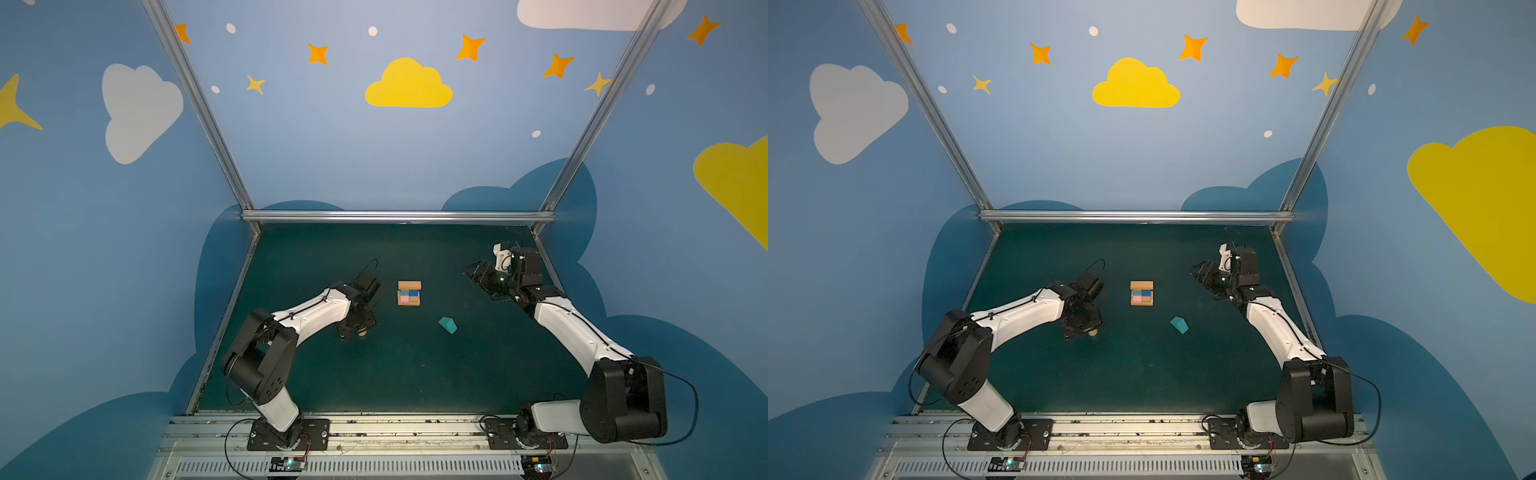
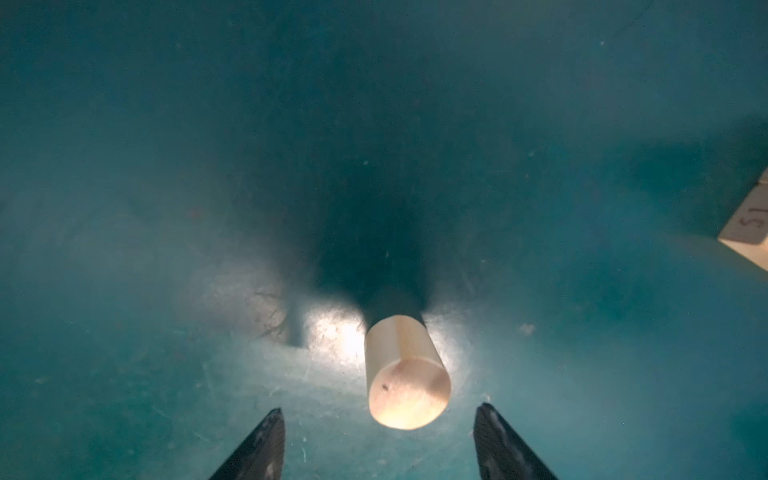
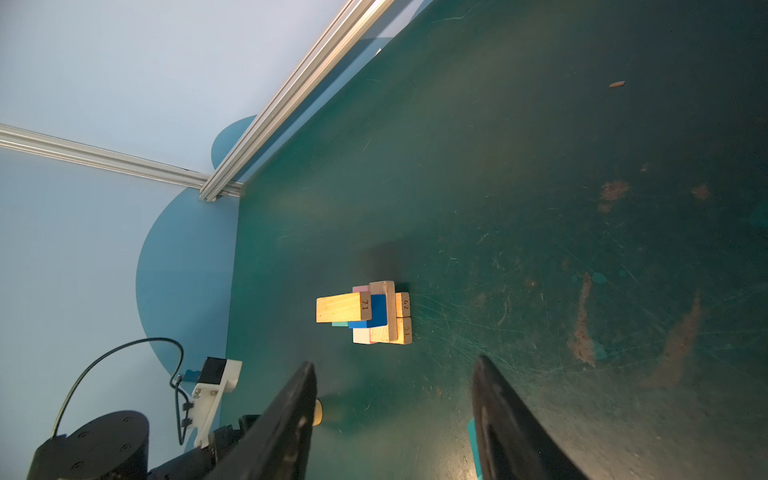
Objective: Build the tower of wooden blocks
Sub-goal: 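Lower the left gripper and close it on the wooden cylinder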
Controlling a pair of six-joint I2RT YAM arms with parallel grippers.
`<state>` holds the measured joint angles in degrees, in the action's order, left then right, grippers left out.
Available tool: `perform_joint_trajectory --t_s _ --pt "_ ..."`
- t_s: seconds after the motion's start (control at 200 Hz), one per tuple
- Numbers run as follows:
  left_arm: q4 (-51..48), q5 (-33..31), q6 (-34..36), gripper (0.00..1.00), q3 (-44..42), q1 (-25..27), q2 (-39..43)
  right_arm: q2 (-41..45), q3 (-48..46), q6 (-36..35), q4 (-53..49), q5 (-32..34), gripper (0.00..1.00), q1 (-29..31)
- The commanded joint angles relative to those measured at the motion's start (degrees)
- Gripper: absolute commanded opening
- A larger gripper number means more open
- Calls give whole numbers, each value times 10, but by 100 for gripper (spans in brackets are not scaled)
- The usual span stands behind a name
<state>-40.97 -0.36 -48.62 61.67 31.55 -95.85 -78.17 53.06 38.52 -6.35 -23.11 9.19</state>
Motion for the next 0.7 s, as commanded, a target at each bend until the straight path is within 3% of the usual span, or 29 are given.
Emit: perform_joint_trajectory --t_s 0.0,0.21,0.696 --pt "-18 3 10 68 23 -4 -18 2 -5 -11 -5 5 58 -2" --pt "-38 8 18 59 48 -4 -51 -4 -3 -11 -3 4 58 -4" --pt "-53 10 23 47 61 -4 -72 -8 -3 -11 -2 1 58 -6"
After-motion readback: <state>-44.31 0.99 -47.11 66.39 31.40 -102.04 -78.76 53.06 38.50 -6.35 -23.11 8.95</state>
